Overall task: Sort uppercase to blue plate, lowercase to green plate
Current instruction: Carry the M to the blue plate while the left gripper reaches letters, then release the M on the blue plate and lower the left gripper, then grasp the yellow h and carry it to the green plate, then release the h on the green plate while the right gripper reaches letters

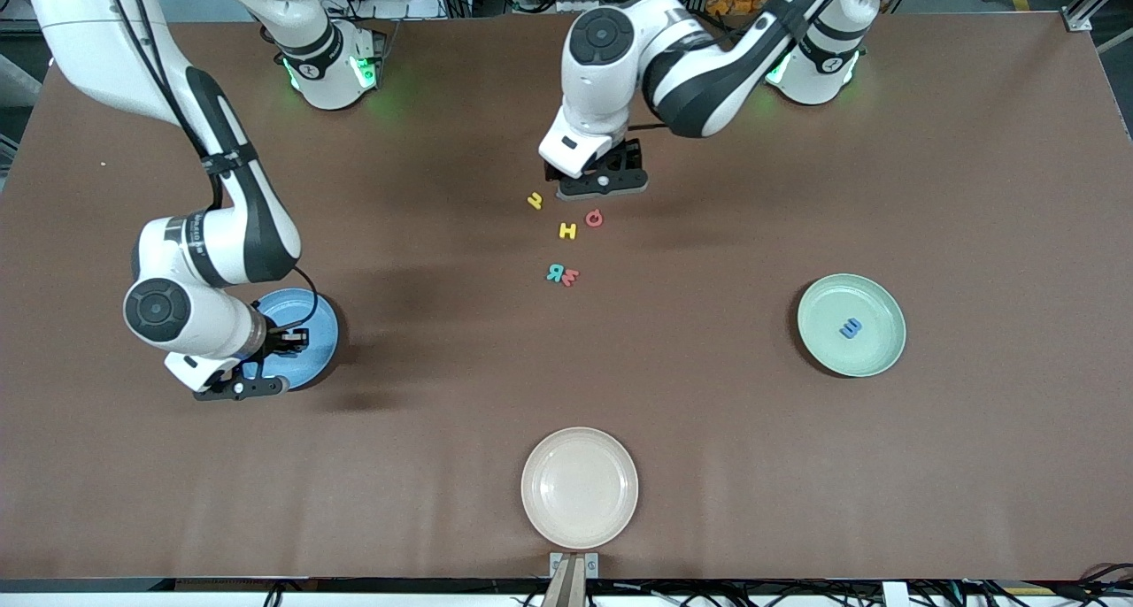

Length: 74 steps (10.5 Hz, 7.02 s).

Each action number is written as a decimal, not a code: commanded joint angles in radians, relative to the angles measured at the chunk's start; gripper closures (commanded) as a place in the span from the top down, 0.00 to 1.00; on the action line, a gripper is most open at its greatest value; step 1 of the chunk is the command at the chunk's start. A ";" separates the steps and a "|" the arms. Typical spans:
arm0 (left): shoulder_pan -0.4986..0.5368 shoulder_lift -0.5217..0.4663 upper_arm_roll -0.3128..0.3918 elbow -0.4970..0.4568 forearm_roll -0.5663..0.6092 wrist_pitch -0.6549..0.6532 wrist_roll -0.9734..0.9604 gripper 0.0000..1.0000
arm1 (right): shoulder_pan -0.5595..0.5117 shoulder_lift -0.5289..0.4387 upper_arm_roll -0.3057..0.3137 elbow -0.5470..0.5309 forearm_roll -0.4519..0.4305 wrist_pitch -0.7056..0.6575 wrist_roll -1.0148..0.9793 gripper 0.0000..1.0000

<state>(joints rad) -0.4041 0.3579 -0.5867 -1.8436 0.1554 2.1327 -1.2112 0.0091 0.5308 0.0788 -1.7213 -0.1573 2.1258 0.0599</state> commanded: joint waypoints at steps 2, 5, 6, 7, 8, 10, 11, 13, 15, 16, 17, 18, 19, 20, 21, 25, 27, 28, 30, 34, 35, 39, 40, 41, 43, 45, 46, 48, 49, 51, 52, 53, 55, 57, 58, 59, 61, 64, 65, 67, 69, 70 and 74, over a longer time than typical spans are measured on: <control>-0.084 0.101 0.004 0.033 0.128 0.045 -0.304 1.00 | -0.066 0.012 0.019 0.017 -0.018 -0.015 -0.086 0.00; -0.136 0.173 0.019 0.069 0.142 0.079 -0.454 1.00 | -0.097 0.006 0.026 -0.037 0.018 -0.018 -0.098 1.00; -0.169 0.185 0.045 0.076 0.159 0.081 -0.490 1.00 | -0.092 0.014 0.026 -0.035 0.024 -0.017 -0.098 1.00; -0.198 0.206 0.062 0.081 0.183 0.087 -0.528 1.00 | -0.089 0.014 0.026 -0.035 0.035 -0.017 -0.097 1.00; -0.215 0.234 0.073 0.105 0.209 0.096 -0.569 1.00 | -0.077 0.014 0.026 -0.034 0.056 -0.017 -0.095 1.00; -0.238 0.291 0.074 0.153 0.266 0.099 -0.628 1.00 | -0.060 0.014 0.026 -0.031 0.059 -0.009 -0.084 1.00; -0.255 0.312 0.088 0.173 0.279 0.102 -0.652 1.00 | -0.048 0.015 0.026 -0.029 0.059 -0.004 -0.084 1.00; -0.297 0.326 0.126 0.179 0.279 0.140 -0.679 1.00 | -0.046 0.024 0.026 -0.027 0.059 0.000 -0.084 1.00; -0.314 0.352 0.134 0.195 0.280 0.165 -0.714 1.00 | -0.038 0.032 0.026 -0.029 0.059 0.003 -0.084 1.00; -0.329 0.357 0.152 0.201 0.279 0.168 -0.731 1.00 | -0.034 0.032 0.026 -0.030 0.059 0.003 -0.084 1.00; -0.347 0.366 0.162 0.204 0.279 0.170 -0.740 1.00 | -0.032 0.035 0.024 -0.031 0.059 0.005 -0.084 1.00; -0.349 0.377 0.162 0.208 0.279 0.170 -0.743 0.97 | -0.032 0.038 0.024 -0.031 0.059 0.005 -0.084 1.00; -0.351 0.386 0.162 0.208 0.280 0.170 -0.752 0.94 | -0.032 0.040 0.024 -0.031 0.058 0.006 -0.086 1.00; -0.360 0.394 0.163 0.208 0.280 0.173 -0.752 0.90 | -0.034 0.043 0.024 -0.031 0.058 0.009 -0.086 1.00; -0.361 0.403 0.163 0.213 0.280 0.174 -0.754 0.86 | -0.034 0.043 0.024 -0.032 0.059 0.017 -0.084 1.00; -0.366 0.426 0.170 0.216 0.300 0.185 -0.754 0.82 | -0.041 0.051 0.024 -0.034 0.058 0.036 -0.086 1.00; -0.371 0.431 0.170 0.216 0.300 0.185 -0.754 0.78 | -0.041 0.052 0.024 -0.034 0.058 0.036 -0.086 1.00; -0.372 0.432 0.170 0.216 0.300 0.185 -0.755 0.77 | -0.040 0.052 0.024 -0.035 0.058 0.036 -0.086 1.00; -0.374 0.437 0.170 0.216 0.302 0.185 -0.781 0.75 | -0.041 0.054 0.024 -0.035 0.058 0.036 -0.086 1.00; -0.375 0.452 0.170 0.215 0.302 0.185 -0.803 0.69 | -0.041 0.055 0.024 -0.034 0.058 0.037 -0.086 1.00; -0.374 0.452 0.170 0.215 0.300 0.184 -0.803 0.68 | -0.043 0.054 0.024 -0.034 0.058 0.039 -0.086 1.00; -0.375 0.454 0.170 0.216 0.300 0.185 -0.812 0.53 | -0.043 0.060 0.024 -0.035 0.058 0.049 -0.086 1.00; -0.378 0.454 0.168 0.216 0.300 0.185 -0.812 0.44 | -0.046 0.060 0.024 -0.034 0.058 0.049 -0.089 1.00; -0.378 0.457 0.169 0.216 0.300 0.185 -0.812 0.37 | -0.050 0.061 0.024 -0.034 0.058 0.051 -0.089 1.00; -0.378 0.458 0.170 0.216 0.300 0.185 -0.811 0.00 | -0.047 0.061 0.024 -0.034 0.059 0.052 -0.091 1.00; -0.366 0.443 0.170 0.218 0.302 0.185 -0.786 0.00 | -0.049 0.061 0.024 -0.034 0.059 0.052 -0.091 1.00; -0.345 0.406 0.170 0.225 0.303 0.182 -0.748 0.00 | -0.047 0.061 0.024 -0.034 0.059 0.052 -0.091 1.00; -0.271 0.307 0.165 0.228 0.297 0.120 -0.636 0.00 | -0.046 0.061 0.024 -0.034 0.059 0.052 -0.086 1.00; -0.228 0.259 0.159 0.228 0.287 0.074 -0.548 0.00 | -0.040 0.061 0.024 -0.035 0.059 0.051 -0.083 1.00; -0.113 0.189 0.122 0.225 0.253 0.003 -0.365 0.00 | -0.040 0.061 0.026 -0.035 0.061 0.049 -0.074 1.00; -0.040 0.143 0.122 0.219 0.192 -0.037 -0.226 0.00 | -0.038 0.061 0.026 -0.035 0.062 0.049 -0.074 1.00; 0.022 0.107 0.123 0.216 0.128 -0.086 -0.056 0.00 | -0.035 0.061 0.027 -0.035 0.062 0.049 -0.060 1.00; 0.170 0.064 0.128 0.215 0.073 -0.137 0.233 0.00 | -0.003 0.061 0.027 -0.035 0.062 0.042 0.007 1.00; 0.307 0.058 0.131 0.198 0.064 -0.192 0.521 0.00 | 0.031 0.058 0.029 -0.035 0.062 0.037 0.066 1.00; 0.373 0.061 0.131 0.158 0.069 -0.197 0.642 0.00 | 0.064 0.051 0.029 -0.034 0.109 0.023 0.092 1.00; 0.428 0.064 0.137 0.147 0.070 -0.198 0.783 0.00 | 0.101 0.048 0.027 -0.027 0.187 0.022 0.097 1.00; 0.450 0.065 0.244 0.120 0.070 -0.198 1.022 0.00 | 0.175 0.046 0.027 0.000 0.222 0.017 0.200 1.00; 0.452 0.075 0.344 -0.027 0.067 -0.047 1.128 0.00 | 0.322 0.046 0.027 0.054 0.219 -0.009 0.427 1.00; 0.452 0.078 0.364 -0.048 0.067 -0.015 1.166 0.00 | 0.380 0.046 0.027 0.055 0.219 -0.012 0.483 1.00; 0.453 0.098 0.404 -0.060 0.067 0.015 1.237 0.00 | 0.475 0.046 0.027 0.066 0.220 -0.013 0.624 1.00; 0.459 0.110 0.409 -0.110 0.067 0.082 1.239 0.00 | 0.564 0.046 0.029 0.066 0.223 -0.010 0.752 1.00; 0.459 0.119 0.415 -0.111 0.069 0.091 1.239 0.22 | 0.607 0.046 0.029 0.066 0.226 -0.006 0.823 1.00; 0.455 0.107 0.423 -0.100 0.079 0.084 1.253 1.00 | 0.785 0.057 0.027 0.078 0.249 0.029 1.102 1.00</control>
<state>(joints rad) 0.0570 0.4874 -0.1725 -1.9418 0.2402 2.2154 0.0125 0.7496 0.5827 0.1172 -1.6565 0.0749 2.1460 1.0820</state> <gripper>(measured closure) 0.379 0.000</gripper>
